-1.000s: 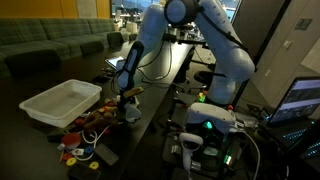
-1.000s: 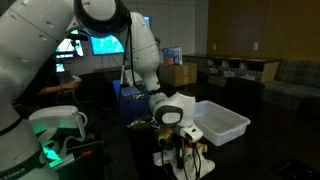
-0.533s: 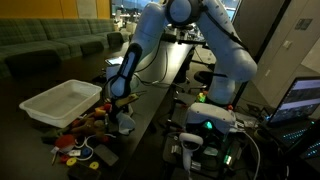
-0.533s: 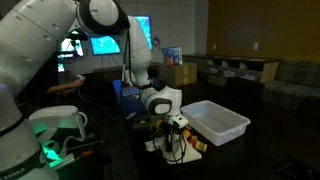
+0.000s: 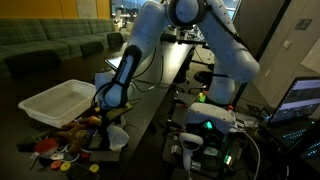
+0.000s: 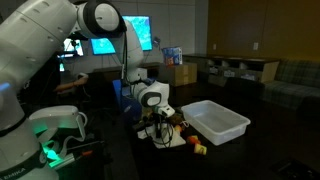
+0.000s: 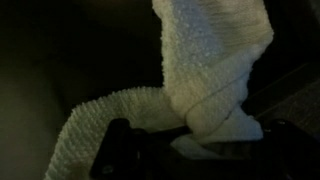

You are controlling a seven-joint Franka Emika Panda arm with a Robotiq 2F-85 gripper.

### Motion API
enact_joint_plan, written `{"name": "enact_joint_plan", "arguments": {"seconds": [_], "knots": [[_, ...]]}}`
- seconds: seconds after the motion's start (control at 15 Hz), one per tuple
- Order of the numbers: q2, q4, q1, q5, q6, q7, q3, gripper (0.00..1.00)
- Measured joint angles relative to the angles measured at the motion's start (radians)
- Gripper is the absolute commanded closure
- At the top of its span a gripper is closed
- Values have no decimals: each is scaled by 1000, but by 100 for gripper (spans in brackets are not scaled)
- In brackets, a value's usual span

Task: Push the items on the table to the left using the white cloth

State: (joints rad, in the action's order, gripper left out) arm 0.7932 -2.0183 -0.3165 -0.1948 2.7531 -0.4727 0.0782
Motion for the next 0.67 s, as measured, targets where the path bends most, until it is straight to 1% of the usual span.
{"name": "enact_joint_plan", "arguments": {"seconds": [0.4,0.67], "knots": [[19,62,-57,-19,5,-9,66,100],[7,78,-63,-19,8,-3,86,100]]}}
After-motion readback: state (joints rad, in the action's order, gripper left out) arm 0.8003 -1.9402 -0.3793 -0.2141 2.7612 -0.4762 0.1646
